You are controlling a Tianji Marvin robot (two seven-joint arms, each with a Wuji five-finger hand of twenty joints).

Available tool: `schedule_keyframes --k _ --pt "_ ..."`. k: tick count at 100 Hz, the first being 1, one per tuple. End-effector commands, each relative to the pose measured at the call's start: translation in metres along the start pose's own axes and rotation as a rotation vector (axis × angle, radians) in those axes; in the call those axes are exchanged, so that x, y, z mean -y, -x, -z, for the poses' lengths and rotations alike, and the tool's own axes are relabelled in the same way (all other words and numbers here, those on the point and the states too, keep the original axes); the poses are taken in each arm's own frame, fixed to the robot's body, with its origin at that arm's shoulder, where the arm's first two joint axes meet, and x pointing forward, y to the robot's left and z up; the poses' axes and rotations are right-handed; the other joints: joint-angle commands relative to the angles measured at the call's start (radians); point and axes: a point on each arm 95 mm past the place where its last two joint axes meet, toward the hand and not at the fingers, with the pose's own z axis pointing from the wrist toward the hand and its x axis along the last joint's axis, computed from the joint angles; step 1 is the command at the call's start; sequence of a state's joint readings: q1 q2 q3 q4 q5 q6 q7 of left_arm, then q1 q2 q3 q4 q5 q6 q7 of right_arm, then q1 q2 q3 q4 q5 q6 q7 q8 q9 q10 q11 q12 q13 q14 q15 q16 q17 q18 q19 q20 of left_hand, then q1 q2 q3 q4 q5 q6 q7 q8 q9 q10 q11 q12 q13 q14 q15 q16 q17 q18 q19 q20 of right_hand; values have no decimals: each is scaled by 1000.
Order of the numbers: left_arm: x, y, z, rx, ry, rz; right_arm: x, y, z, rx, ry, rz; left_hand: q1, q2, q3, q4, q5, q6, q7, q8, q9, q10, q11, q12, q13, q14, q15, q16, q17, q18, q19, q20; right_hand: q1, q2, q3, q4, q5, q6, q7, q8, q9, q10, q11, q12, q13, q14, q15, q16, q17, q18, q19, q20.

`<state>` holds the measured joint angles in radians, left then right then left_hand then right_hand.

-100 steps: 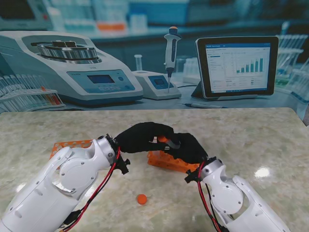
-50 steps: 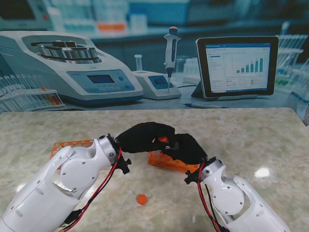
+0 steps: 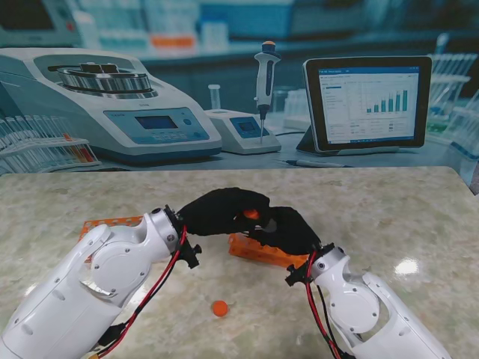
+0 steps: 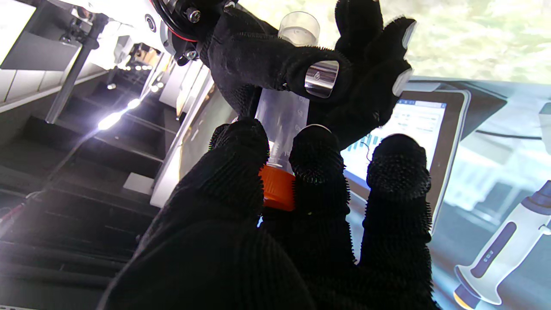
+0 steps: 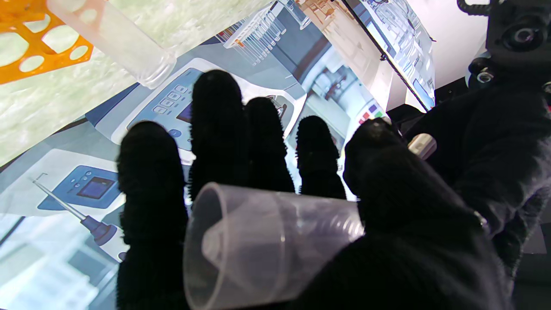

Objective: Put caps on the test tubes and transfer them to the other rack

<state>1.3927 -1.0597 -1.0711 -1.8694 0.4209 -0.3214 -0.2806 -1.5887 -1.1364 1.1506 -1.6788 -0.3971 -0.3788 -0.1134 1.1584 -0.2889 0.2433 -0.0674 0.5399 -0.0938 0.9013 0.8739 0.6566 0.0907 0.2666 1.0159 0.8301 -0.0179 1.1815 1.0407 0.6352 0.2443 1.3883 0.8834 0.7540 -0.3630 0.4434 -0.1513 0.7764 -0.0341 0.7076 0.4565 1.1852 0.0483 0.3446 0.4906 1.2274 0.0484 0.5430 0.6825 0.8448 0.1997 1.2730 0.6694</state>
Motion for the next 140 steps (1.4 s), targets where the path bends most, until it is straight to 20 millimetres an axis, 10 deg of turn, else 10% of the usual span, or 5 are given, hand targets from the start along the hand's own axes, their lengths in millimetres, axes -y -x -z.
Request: schedule_keyframes --k 1,48,140 --pt "-5 2 4 12 26 5 -2 -8 -4 -15 14 -8 133 182 276 34 54 -6 194 96 220 -68 446 44 44 -105 33 -9 18 -5 -5 21 -58 -10 17 34 -52 -9 -131 63 -55 8 -16 -7 -37 6 -43 -1 -59 18 -39 -4" --pt "8 2 18 33 45 -23 -3 1 -3 27 16 9 133 183 279 36 80 -22 210 127 225 -71 447 26 45 -100 34 -12 19 -1 -13 24 -215 25 -54 87 -122 -20 -366 93 -269 -4 -156 -119 -391 73 -280 -163 -512 99 -228 -73" --pt "21 18 39 112 28 -40 -6 8 -1 66 10 19 133 181 282 34 93 -31 226 155 225 -70 449 24 44 -90 32 -9 16 7 -27 30 -267 54 -102 91 -155 2 -390 27 -354 -2 -196 -172 -526 78 -345 -245 -629 112 -320 -135"
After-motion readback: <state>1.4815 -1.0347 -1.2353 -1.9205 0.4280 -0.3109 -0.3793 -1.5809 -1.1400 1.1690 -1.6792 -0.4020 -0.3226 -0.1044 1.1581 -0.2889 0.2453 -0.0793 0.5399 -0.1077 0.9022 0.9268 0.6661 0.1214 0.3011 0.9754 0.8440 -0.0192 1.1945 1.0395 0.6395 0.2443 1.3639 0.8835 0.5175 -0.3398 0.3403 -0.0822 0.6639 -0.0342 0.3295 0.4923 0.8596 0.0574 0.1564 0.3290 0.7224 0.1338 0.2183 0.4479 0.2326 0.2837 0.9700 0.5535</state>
